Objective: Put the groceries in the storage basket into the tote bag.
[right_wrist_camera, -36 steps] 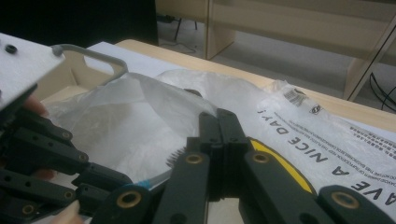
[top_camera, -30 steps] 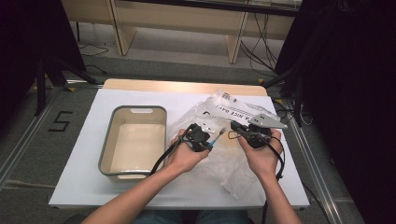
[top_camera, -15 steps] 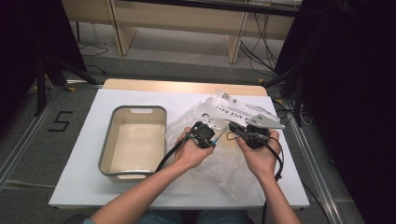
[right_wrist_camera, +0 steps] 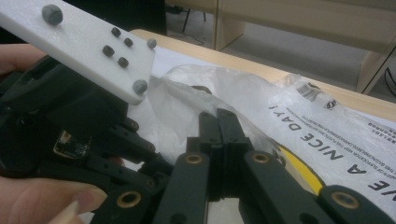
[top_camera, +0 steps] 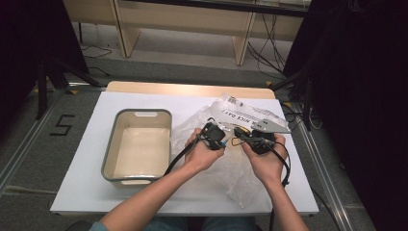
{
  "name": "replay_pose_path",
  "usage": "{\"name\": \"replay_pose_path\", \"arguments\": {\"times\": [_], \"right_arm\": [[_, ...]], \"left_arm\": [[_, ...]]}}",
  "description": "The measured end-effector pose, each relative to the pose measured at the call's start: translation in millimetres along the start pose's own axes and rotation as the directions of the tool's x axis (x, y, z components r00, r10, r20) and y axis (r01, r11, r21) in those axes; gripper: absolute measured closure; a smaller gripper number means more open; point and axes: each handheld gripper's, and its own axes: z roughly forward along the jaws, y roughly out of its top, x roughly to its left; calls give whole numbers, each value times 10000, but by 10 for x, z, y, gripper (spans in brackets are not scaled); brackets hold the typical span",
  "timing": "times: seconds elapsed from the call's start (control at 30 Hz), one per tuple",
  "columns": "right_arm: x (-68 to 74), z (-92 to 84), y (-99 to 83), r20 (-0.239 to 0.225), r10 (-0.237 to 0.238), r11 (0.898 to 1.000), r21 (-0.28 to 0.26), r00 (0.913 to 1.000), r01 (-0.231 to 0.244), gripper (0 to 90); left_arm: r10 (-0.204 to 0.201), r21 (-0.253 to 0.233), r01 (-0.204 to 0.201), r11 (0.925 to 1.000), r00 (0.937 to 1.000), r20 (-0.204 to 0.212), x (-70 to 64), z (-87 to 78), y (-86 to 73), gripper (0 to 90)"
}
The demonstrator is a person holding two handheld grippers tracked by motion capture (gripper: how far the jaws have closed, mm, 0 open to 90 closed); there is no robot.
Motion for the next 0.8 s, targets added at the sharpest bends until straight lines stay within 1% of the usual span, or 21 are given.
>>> {"name": "replay_pose_path", "arguments": {"times": [0.2, 0.43, 0.57, 0.67, 0.73, 0.8], "right_arm": [[-3, 7, -12, -13, 30, 10000, 94, 10000, -30, 900], [-11, 25, -31, -68, 63, 9998, 208, 10000, -61, 900], [-13, 32, -39, -84, 94, 9996, 258, 9999, -92, 900], [-18, 34, -46, -77, 107, 9995, 301, 9999, -105, 900], [-21, 36, -51, -71, 108, 9995, 309, 9999, -105, 900], [-24, 35, -54, -55, 112, 9992, 373, 9999, -110, 900]], "left_arm": [[223, -311, -226, 9993, 9997, -74, -17, 40, 2, 780], [208, -481, -215, 9986, 9997, -151, -12, 74, 10, 780], [356, -542, -367, 9979, 9992, -203, -15, 97, 8, 779], [573, -570, -586, 9967, 9981, -237, -27, 118, -2, 775], [753, -693, -766, 9946, 9969, -209, -35, 137, -16, 759], [761, -788, -772, 9939, 9970, -170, -49, 148, -32, 701]]}}
